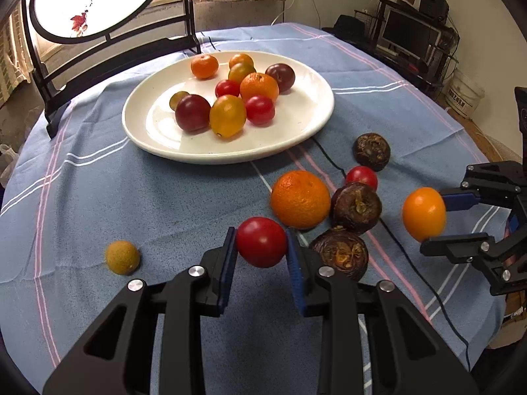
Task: Organize fruits
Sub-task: 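Grasp a red tomato with the left tool while the right tool grasps an orange tomato, then carry both fruits onto the white plate and open both tools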
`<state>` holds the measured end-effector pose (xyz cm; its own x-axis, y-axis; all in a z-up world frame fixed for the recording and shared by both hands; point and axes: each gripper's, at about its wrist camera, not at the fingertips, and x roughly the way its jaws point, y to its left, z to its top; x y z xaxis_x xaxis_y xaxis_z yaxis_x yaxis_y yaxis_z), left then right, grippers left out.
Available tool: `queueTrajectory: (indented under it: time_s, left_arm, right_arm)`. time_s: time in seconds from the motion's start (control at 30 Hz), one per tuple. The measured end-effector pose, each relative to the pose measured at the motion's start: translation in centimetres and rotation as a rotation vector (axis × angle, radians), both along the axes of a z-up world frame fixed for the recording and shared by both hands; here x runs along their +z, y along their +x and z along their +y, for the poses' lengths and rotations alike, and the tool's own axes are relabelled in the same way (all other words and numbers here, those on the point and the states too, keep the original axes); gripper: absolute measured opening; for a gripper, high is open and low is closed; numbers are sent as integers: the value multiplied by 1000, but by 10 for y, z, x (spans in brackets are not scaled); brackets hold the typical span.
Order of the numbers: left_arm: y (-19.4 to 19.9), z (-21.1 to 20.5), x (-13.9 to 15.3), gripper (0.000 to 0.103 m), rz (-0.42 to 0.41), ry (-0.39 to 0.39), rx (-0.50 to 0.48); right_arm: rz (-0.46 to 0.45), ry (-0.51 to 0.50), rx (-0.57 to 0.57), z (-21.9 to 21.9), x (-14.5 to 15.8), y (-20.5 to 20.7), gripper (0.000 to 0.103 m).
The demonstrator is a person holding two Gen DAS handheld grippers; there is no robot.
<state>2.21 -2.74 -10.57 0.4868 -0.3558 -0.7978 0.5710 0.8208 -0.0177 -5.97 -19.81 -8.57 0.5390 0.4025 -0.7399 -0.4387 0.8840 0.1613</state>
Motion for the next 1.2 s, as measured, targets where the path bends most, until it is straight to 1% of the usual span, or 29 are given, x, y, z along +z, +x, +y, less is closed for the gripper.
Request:
queueTrajectory:
  time_s: [0.03,0.13,0.2,0.33,0.43,0.53,0.7,0.83,0.97,1.1,1.2]
  left_arm:
    - [-4,2,5,29,-15,-10,10]
    - [-15,5,20,29,-106,5,57]
    - [-19,8,27,29,-133,-13,91]
    - [-27,15,36,29,-147,-65,123]
    - [-34,20,42,29,-158,-99,122]
    - [-41,22,46,29,-175,-91,111]
    - [-38,28,53,29,-184,-94,123]
    - [-31,29,57,29,-193,-84,128]
    - [-15,29,66,29,-208,-64,145]
    - [9,26,78,29,-217,-67,159]
    - [31,19,87,29,-228,-64,167]
  right_arm:
    - [-8,2,3,1,3,-1,37]
    - [-29,13,16,6,10,-3,37]
    - [-32,20,23,9,13,-3,37]
    - [-30,9,32,18,19,-2,37]
    - [-38,6,34,24,25,-3,37]
    - [-46,6,41,30,30,-7,37]
    - [-54,4,50,33,34,-10,37]
    - [-56,11,41,28,34,-7,37]
    - [-78,7,20,18,40,3,37]
    - [-125,-7,3,9,53,25,37]
    - [-151,-14,-14,4,63,51,37]
